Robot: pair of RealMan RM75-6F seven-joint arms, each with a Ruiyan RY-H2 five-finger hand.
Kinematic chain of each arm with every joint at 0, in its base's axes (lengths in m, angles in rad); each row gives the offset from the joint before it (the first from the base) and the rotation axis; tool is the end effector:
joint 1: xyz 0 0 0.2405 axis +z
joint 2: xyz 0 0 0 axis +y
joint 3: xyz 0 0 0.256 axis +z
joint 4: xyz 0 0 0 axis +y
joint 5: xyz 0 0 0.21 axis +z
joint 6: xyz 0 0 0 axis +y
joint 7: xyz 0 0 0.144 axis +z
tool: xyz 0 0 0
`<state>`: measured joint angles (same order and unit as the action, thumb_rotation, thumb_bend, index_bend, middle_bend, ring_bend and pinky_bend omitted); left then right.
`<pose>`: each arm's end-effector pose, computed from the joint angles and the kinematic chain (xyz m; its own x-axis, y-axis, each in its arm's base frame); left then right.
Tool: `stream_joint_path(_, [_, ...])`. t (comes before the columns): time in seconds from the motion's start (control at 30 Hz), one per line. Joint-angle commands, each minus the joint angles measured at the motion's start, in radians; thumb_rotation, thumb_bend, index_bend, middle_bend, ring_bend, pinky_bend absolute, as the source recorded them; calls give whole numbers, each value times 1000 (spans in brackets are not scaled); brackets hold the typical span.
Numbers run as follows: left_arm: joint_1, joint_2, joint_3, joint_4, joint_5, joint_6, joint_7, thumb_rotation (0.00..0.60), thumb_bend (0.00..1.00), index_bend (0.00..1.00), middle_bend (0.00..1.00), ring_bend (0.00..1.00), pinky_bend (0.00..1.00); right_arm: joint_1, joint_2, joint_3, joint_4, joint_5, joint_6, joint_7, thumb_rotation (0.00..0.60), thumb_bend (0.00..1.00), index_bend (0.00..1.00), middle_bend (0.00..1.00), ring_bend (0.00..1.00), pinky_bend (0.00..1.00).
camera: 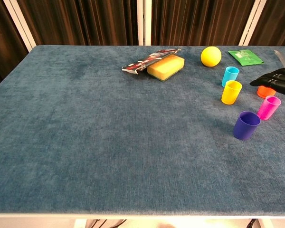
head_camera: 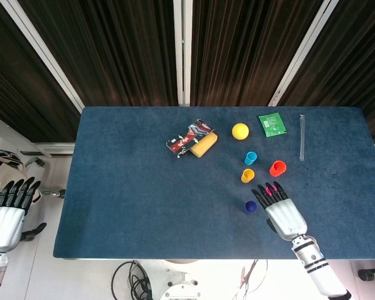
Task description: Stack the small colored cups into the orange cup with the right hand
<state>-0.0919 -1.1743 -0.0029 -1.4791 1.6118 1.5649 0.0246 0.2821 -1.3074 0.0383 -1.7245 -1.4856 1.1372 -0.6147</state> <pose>-0.3150 0.1741 0.1508 0.4889 -0.0430 0.8713 0.8632 -0.1205 -0.4903 -0.2361 -0.2146 0.0445 0.7023 -0.1708 0.6911 -0.6965 -0.3652 0.6176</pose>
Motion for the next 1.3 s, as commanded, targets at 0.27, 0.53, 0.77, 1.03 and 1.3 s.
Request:
stream_joint_path(0.27, [-2, 1, -7, -3, -1, 2, 11, 600, 44, 19, 31, 0, 0, 43, -53, 0, 30, 13, -24, -10, 600, 228, 12, 112, 0, 0])
stream_joint_path(0.53, [3, 9, -9, -11, 6, 16, 11, 600, 48, 27, 32, 0, 0, 70, -118, 3, 86, 27, -29, -34, 600, 238, 119, 195, 0, 0])
stream_joint_path(0.77, [8, 5, -7, -2, 4, 20, 5, 600, 51, 26, 43, 0, 0, 81, -154, -4, 132, 18, -17, -16, 600, 250, 255, 276, 0, 0])
stream_joint_path(1.03, [7, 13, -5, -19, -13, -6, 8, 600, 51, 26, 43, 0, 0, 84, -177, -12, 172, -1, 10, 12, 600, 266, 324, 333, 0, 0])
stream_joint_path(1.3, [7, 19, -3, -26, -18, -17, 1, 600, 54, 26, 43, 0, 0, 90, -184, -15, 186, 9, 8, 13, 600, 270, 337, 349, 0, 0])
